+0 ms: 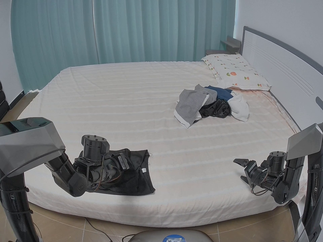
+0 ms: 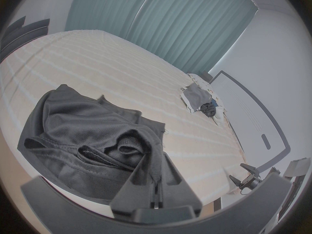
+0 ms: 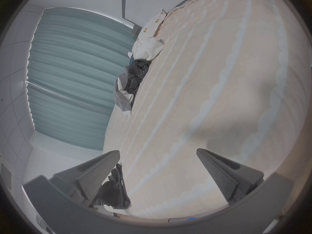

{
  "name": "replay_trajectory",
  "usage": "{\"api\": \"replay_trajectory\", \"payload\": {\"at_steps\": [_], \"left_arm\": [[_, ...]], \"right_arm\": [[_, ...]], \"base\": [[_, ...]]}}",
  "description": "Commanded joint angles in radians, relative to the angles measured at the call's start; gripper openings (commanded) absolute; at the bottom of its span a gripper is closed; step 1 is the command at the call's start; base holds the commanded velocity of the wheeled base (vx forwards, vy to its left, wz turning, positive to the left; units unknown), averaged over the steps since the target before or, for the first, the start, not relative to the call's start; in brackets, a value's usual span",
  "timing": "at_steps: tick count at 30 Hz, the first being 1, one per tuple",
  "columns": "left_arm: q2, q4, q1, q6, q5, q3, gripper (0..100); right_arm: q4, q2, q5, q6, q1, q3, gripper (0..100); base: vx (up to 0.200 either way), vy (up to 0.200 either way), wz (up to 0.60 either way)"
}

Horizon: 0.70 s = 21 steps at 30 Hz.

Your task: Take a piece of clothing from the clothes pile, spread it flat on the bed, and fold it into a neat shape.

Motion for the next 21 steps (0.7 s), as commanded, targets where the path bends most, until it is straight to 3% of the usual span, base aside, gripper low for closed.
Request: {"api": "replay_trajectory", "payload": {"at_steps": [1, 11, 17, 18, 21], "left_arm": [[0.022, -0.001, -0.008, -0.002, 0.0, -0.007, 0], [0.128, -0.013, -0.039, -0.104, 0.105, -0.104, 0], [0.152, -0.013, -0.048, -0.107, 0.108, -0.118, 0], [0.152, -0.013, -0.049, -0.111, 0.108, -0.118, 100], [0.149, -0.023, -0.051, -0.12, 0.107, -0.118, 100]], "right_arm": [[-0.01, 0.002, 0.001, -0.004, 0.001, 0.002, 100], [-0.01, 0.003, 0.001, -0.006, 0.003, 0.0, 100], [-0.009, 0.005, 0.001, -0.012, 0.003, 0.0, 100], [-0.009, 0.005, 0.001, -0.012, 0.003, 0.0, 100], [-0.009, 0.005, 0.001, -0.012, 0.003, 0.0, 100]], "base": [[0.0, 0.0, 0.0], [0.0, 0.0, 0.0], [0.0, 0.0, 0.0], [0.0, 0.0, 0.0], [0.0, 0.0, 0.0]]}}
